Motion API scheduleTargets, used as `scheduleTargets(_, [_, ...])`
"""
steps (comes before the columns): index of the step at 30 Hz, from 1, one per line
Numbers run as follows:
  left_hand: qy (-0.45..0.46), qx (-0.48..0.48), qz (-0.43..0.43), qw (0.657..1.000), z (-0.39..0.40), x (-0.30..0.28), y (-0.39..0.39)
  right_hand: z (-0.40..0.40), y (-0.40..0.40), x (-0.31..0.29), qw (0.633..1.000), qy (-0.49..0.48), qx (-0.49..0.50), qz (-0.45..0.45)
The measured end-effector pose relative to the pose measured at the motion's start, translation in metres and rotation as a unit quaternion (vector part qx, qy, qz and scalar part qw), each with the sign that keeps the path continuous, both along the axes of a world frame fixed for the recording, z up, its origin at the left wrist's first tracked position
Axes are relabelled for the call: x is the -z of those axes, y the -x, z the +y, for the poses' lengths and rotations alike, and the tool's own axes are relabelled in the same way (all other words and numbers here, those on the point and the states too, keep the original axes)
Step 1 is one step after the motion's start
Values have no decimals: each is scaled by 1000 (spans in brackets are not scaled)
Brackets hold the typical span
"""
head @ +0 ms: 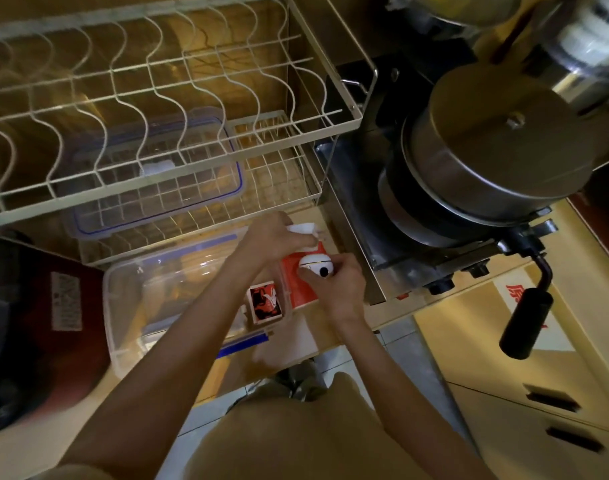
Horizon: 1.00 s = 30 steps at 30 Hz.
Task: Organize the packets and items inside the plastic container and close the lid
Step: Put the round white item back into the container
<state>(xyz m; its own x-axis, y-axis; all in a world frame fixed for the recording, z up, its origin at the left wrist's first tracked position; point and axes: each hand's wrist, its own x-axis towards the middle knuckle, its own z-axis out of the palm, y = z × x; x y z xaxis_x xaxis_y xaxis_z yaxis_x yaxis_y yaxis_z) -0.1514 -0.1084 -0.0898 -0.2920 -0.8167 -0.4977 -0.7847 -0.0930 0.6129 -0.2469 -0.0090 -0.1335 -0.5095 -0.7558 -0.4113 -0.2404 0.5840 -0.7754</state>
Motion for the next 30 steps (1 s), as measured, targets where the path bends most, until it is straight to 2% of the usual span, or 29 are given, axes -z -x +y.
scheduleTargets(5, [16,-31,52,998,4,-15,-62,-11,-6,-28,998,11,-60,35])
scheduleTargets(11, [-11,-118,-14,993,18,22,-117,-30,-42,-37,985,14,-163,58])
scheduleTargets(15, [26,-158,-57,985,29,50,-128,-41,-76,-13,977,21,-209,27])
scheduleTargets(17, [40,-169,-47,984,32,63,-130,-45,-92,1,972,14,-227,55])
scheduleTargets(20, [54,-171,-44,983,32,78,-131,-50,-108,19,959,-16,-244,142])
scheduleTargets(23, [72,-151,-42,985,33,88,-133,-52,-115,35,928,-54,-290,229])
scheduleTargets(28, [62,-141,3,988,31,93,-135,-62,-115,50,929,-112,-287,205])
scheduleTargets(30, [60,-132,10,989,30,94,-134,-63,-115,53,927,-107,-287,216])
